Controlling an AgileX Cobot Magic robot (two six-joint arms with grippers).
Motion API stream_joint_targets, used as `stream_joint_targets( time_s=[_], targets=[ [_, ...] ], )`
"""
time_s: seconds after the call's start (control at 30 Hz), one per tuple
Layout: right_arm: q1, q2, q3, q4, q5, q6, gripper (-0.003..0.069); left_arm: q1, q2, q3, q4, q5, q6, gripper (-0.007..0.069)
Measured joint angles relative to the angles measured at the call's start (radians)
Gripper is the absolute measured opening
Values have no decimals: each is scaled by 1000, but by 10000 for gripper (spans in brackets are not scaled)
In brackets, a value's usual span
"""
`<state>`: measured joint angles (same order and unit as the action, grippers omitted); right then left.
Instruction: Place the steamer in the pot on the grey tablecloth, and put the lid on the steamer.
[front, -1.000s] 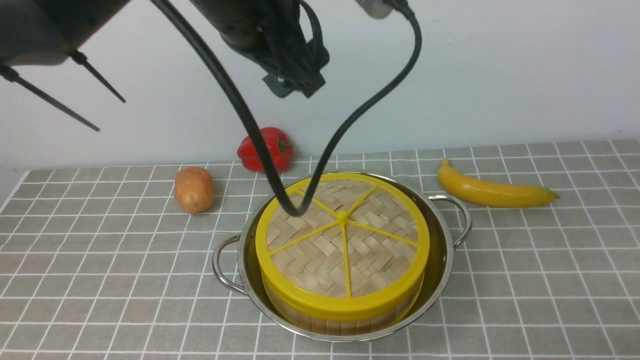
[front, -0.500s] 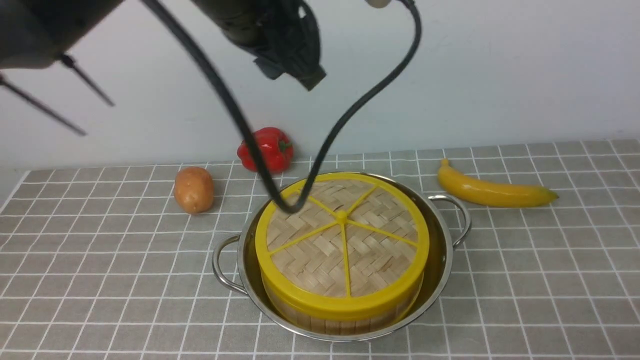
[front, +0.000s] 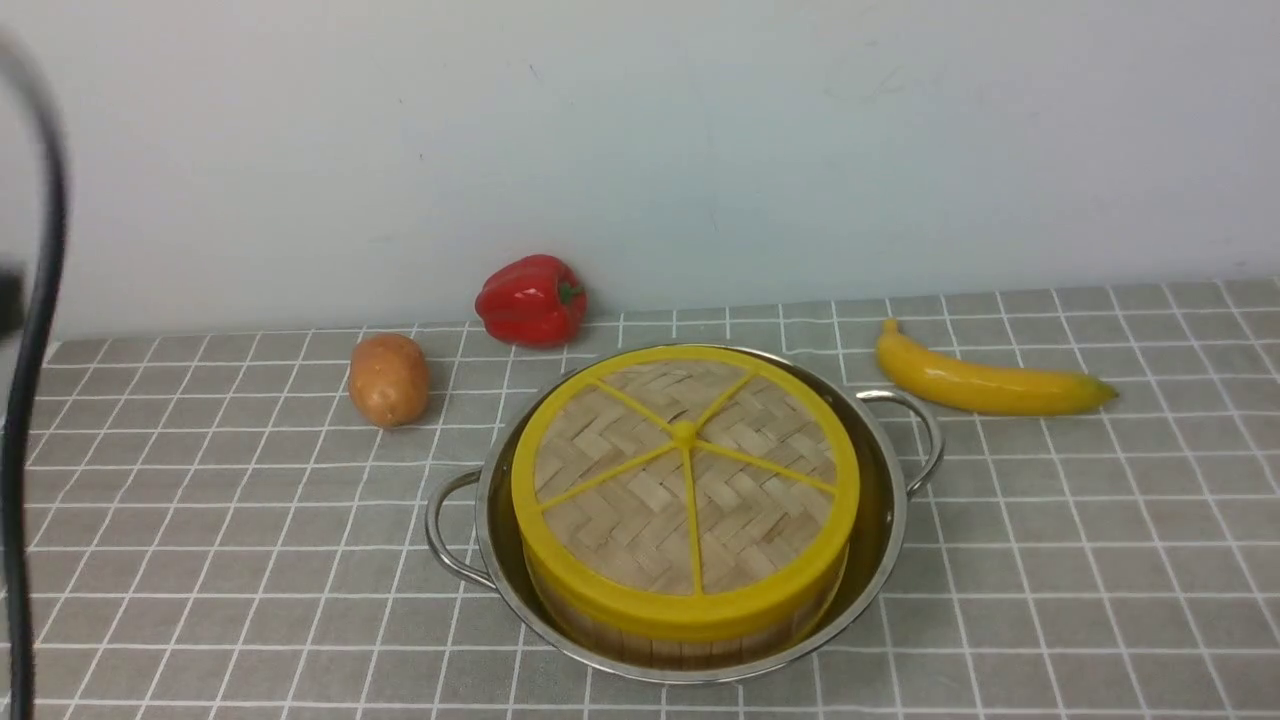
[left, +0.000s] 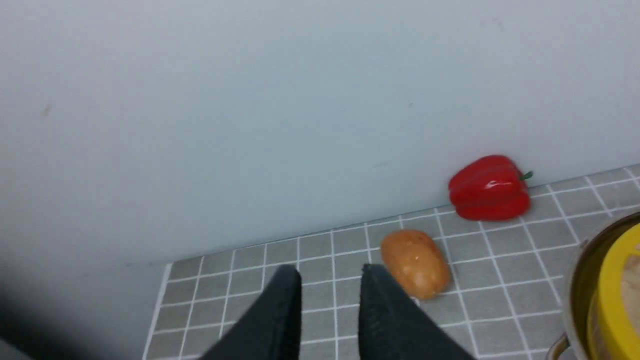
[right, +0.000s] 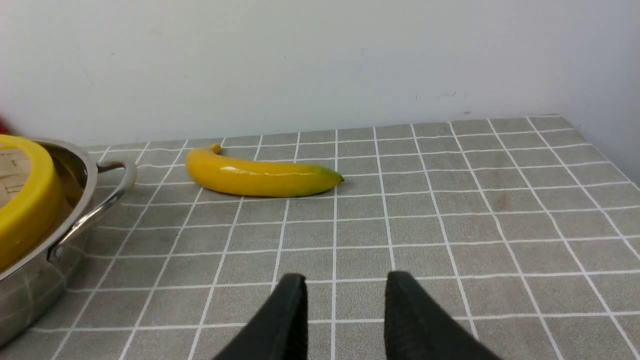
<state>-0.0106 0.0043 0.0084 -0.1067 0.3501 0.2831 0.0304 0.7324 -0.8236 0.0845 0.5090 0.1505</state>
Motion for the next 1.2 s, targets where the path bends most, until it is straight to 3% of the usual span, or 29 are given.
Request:
stream_joint_targets(
  time_s=[0.23,0.5,1.2],
  targets=[
    [0,0,0,1,0,0,240,99,-361,491,-15,-167,-1,156],
    [0,0,0,1,0,0,240,135,-597,777,-21,-223,-11,159],
    [0,0,0,1,-1,0,240,135,-731,831,-22,-136,-31,191]
  ],
)
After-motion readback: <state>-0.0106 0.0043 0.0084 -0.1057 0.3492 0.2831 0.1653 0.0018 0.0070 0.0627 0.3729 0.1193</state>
